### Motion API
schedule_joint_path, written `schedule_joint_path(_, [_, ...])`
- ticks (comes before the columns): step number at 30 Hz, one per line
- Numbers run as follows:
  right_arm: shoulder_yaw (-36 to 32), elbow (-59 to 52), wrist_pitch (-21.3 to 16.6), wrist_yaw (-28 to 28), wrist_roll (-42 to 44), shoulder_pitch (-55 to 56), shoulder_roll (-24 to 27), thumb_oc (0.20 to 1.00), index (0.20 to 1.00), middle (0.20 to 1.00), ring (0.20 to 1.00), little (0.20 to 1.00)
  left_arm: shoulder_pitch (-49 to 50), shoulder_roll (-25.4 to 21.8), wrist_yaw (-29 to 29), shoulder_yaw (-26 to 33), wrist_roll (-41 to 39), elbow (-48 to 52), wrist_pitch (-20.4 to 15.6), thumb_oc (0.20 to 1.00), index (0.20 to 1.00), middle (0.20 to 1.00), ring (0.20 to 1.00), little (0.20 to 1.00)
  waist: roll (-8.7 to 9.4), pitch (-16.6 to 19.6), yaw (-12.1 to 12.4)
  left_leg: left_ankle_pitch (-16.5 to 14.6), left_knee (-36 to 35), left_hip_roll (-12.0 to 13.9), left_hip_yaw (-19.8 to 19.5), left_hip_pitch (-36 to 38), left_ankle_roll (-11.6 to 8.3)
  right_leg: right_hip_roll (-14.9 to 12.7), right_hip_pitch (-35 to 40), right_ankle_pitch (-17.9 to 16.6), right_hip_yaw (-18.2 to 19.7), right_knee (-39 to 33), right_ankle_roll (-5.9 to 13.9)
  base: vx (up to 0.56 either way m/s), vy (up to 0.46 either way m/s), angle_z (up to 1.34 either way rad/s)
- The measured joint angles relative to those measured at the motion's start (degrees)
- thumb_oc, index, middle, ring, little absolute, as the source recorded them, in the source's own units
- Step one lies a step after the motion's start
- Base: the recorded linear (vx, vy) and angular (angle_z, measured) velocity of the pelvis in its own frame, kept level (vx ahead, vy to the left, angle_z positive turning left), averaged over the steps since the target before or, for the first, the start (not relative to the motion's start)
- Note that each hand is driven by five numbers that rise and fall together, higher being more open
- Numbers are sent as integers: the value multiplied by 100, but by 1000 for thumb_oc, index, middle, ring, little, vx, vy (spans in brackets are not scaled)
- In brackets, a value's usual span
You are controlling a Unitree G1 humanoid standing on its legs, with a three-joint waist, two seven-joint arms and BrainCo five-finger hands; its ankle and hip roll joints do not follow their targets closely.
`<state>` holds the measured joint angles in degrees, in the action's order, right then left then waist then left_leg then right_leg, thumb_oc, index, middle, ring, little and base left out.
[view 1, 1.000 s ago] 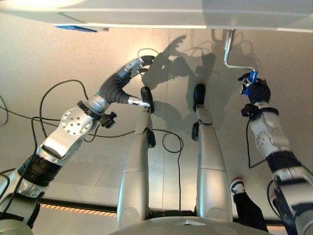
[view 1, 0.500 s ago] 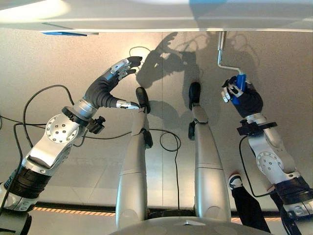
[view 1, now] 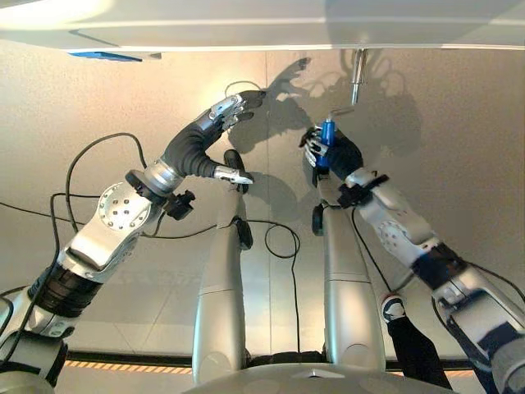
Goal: Raise the hospital bed
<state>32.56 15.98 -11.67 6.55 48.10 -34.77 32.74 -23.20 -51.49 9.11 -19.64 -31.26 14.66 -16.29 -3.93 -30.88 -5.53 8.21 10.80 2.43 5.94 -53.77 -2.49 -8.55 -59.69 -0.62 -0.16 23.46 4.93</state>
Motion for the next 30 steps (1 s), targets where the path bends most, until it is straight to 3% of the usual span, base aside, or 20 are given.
schedule_joint_path(7, [115, 1471, 61, -139, -449, -721, -549, 200, 200, 200, 200, 200, -104, 183, -122, -101, 2, -85, -25, 1000, 1000, 1000, 1000, 1000, -8, 4, 200, 24, -3, 25, -33, 8, -36, 28, -3, 15, -36, 47, -41, 1, 1, 1])
schedule_joint_path(12, [-17, 3289, 98, -389, -962, -1481, -1139, 200, 200, 200, 200, 200, -154, 192, -172, -205, 0, -117, -31, 1000, 1000, 1000, 1000, 1000, -28, 14, 295, 46, -4, 27, -54, 13, -40, 26, -4, 15, -40, 67, -41, 0, 0, 0])
schedule_joint_path(17, [-158, 3985, 181, -490, -1095, -1700, -1186, 200, 200, 200, 200, 200, -304, 198, -145, -661, -127, -124, -28, 1000, 1000, 1000, 1000, 1000, -34, 16, 355, 60, -19, 17, -58, 14, -37, 13, -5, 12, -42, 63, -45, 0, 0, 0])
schedule_joint_path(22, [-441, 4737, 195, -456, -1152, -1908, -1202, 200, 200, 200, 200, 200, -484, 184, -135, -744, -164, -126, -25, 1000, 1000, 1000, 1000, 1000, -35, 16, 503, 62, -23, 11, -69, 15, -36, 12, -3, 12, -44, 64, -46, 0, 0, 0])
schedule_joint_path(30, [-717, 5074, 210, -474, -1371, -1990, -1196, 200, 200, 200, 200, 200, -545, 140, -121, -922, -220, -128, -22, 1000, 1000, 1000, 1000, 1000, -35, 16, 505, 90, -35, -66, -98, 16, 4, -63, 5, 6, -57, 75, -20, -2, 1, 2])
